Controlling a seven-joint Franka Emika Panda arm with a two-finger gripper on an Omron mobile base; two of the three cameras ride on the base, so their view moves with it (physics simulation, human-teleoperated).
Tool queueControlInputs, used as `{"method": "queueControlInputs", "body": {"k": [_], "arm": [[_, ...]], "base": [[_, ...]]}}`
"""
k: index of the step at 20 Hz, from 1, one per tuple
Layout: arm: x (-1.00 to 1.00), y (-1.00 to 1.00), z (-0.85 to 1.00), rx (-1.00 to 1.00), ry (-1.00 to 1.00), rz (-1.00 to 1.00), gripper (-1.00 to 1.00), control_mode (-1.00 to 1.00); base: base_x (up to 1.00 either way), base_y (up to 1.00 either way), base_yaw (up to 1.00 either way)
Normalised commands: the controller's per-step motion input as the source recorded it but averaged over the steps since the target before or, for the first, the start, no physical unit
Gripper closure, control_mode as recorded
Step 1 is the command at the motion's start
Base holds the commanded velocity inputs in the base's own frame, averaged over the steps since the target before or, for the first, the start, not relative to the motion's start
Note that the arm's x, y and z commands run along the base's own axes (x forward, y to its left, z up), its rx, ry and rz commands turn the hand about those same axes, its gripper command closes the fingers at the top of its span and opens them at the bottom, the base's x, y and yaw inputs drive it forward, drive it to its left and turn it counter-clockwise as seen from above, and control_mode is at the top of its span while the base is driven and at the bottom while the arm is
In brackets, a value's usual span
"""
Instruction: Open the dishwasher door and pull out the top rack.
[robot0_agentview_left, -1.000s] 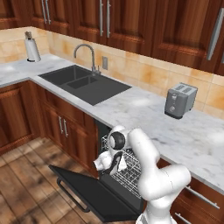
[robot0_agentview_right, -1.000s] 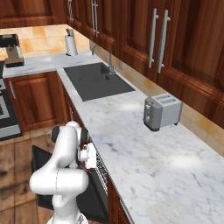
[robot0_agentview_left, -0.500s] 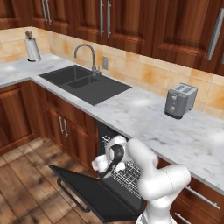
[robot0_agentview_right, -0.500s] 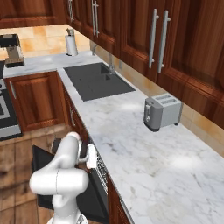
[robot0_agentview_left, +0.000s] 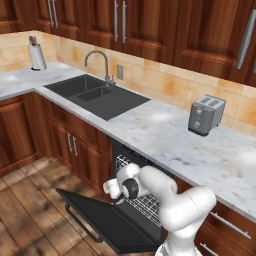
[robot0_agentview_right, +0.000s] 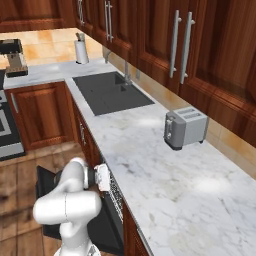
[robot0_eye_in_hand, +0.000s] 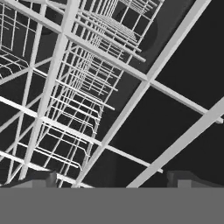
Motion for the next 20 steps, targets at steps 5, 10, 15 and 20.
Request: {"method": "queueControlInputs", "body": {"k": [5,10,15,20], "arm": [[0.4,-0.28,0.25,0.05,-0.01,0.0,-1.0,-1.0],[0.14,-0.56,0.07,0.34,0.03,0.01,-1.0,-1.0],[0.0,-0.78,-0.02,0.57,0.12,0.13,-1.0,-1.0],[-0.07,-0.61,-0.42,0.62,0.13,0.2,-1.0,-1.0]], "base": [[0.0,0.0,0.0],[0.0,0.0,0.0],[0.0,0.0,0.0],[0.0,0.0,0.0]]}}
